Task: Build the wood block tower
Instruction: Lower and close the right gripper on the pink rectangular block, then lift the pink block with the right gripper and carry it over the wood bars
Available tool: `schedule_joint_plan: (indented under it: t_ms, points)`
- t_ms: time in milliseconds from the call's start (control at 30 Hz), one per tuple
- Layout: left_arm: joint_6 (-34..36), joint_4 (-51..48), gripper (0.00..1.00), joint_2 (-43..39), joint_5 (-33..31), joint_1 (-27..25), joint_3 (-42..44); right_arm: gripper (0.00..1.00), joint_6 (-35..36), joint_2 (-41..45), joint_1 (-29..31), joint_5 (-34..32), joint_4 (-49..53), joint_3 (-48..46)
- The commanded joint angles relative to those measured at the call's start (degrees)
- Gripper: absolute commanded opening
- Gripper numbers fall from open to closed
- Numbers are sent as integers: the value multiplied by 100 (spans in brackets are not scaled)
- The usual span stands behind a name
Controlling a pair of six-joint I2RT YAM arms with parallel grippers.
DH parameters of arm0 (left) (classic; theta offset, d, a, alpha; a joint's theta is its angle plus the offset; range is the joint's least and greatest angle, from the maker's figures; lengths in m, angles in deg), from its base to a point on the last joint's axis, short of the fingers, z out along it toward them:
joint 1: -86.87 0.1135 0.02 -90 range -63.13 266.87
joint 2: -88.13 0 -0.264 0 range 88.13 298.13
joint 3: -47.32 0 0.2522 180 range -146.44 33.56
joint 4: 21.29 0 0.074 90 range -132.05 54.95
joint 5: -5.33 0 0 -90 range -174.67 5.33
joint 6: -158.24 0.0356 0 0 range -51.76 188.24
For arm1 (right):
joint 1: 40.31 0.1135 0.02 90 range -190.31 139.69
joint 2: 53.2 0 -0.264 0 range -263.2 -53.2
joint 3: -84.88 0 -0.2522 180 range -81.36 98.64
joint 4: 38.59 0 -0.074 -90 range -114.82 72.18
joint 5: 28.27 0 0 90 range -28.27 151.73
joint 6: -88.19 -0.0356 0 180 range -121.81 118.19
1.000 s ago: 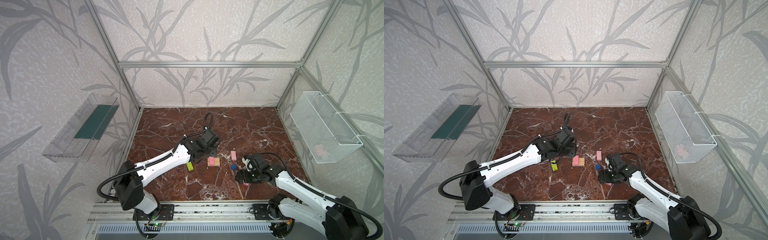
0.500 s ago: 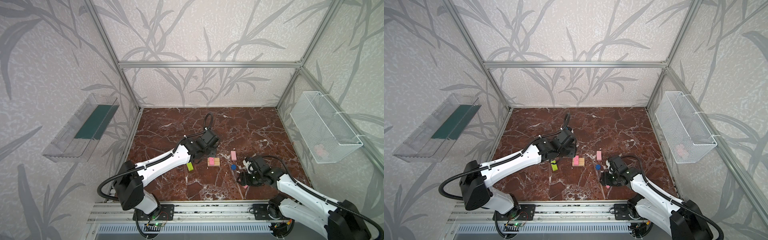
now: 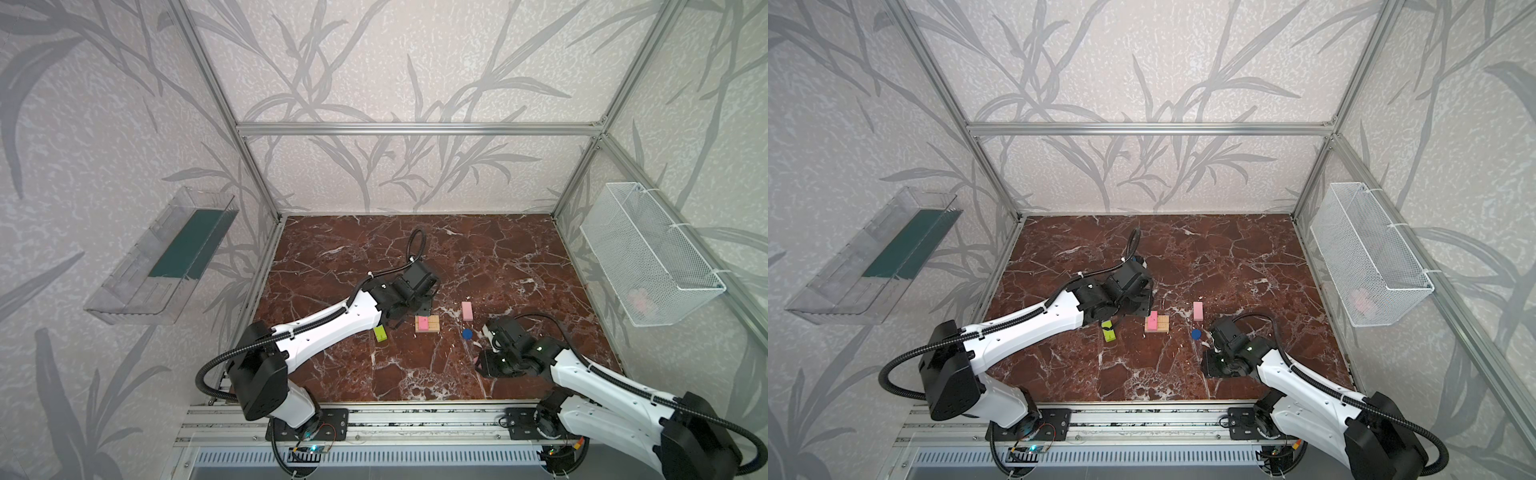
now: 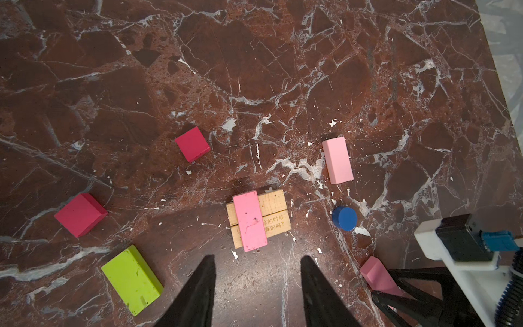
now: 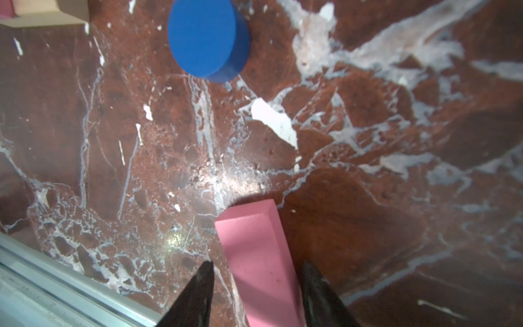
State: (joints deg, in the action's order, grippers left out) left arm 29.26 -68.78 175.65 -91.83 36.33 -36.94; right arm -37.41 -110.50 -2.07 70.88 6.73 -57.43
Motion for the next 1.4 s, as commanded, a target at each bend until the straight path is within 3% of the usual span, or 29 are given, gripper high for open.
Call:
schedule_joint_plan:
  t_ms: [0, 167, 733, 967, 1167, 1367]
  points:
    - [-4, 22, 48, -101, -73, 15, 89, 46, -60, -192, 210, -367, 178, 238]
    - [-10, -5, 48, -133, -110, 23, 106, 41, -57, -585, 496, -624, 273, 433]
    - [-4, -28, 48, -148, -142, 18, 150, 37, -281, -1429, 1031, -1136, 484, 869]
    - [18, -85, 48, -206, -210, 18, 151, 15, -325, -1374, 1063, -1136, 503, 992]
    - [56, -70, 48, -380, -315, 42, 292, 11, -288, -1002, 1063, -1213, 686, 1499]
    - [101, 95, 46, -667, -313, 136, 609, 10, -140, -1435, 1058, -1315, 789, 2300]
